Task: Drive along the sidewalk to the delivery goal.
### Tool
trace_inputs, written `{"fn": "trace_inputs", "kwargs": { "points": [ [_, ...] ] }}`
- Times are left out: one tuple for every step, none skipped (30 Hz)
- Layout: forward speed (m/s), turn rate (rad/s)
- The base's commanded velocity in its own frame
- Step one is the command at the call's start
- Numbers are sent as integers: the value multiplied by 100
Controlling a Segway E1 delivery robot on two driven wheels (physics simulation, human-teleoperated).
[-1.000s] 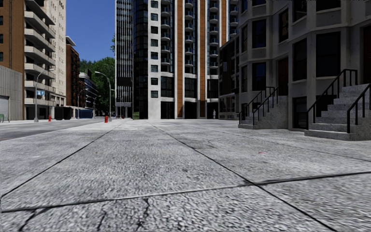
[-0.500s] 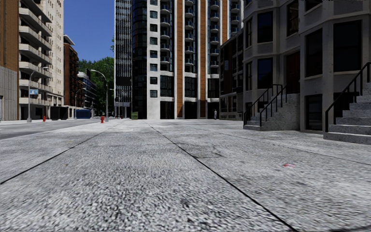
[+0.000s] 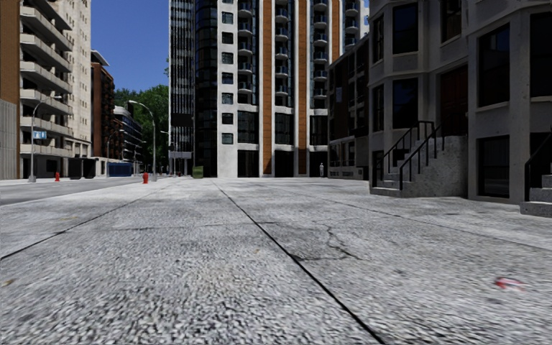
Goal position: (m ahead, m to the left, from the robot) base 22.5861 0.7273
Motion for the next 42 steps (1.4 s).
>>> {"fn": "trace_inputs", "kwargs": {
  "points": [
    [200, 0],
    [200, 0],
    [200, 0],
    [200, 0],
    [200, 0],
    [200, 0],
    [200, 0],
    [200, 0],
    [200, 0],
    [200, 0],
    [200, 0],
    [200, 0],
    [200, 0],
    [200, 0],
    [200, 0],
    [200, 0],
    [200, 0],
    [200, 0],
    [200, 0],
    [200, 0],
    [200, 0],
    [200, 0],
    [200, 0],
    [200, 0],
    [200, 0],
    [200, 0],
    [200, 0],
    [200, 0],
    [200, 0],
    [200, 0],
    [200, 0],
    [200, 0],
    [200, 0],
    [200, 0],
    [200, 0],
    [200, 0],
    [200, 0],
    [200, 0],
    [200, 0],
    [200, 0],
    [200, 0],
    [200, 0]
  ]
}}
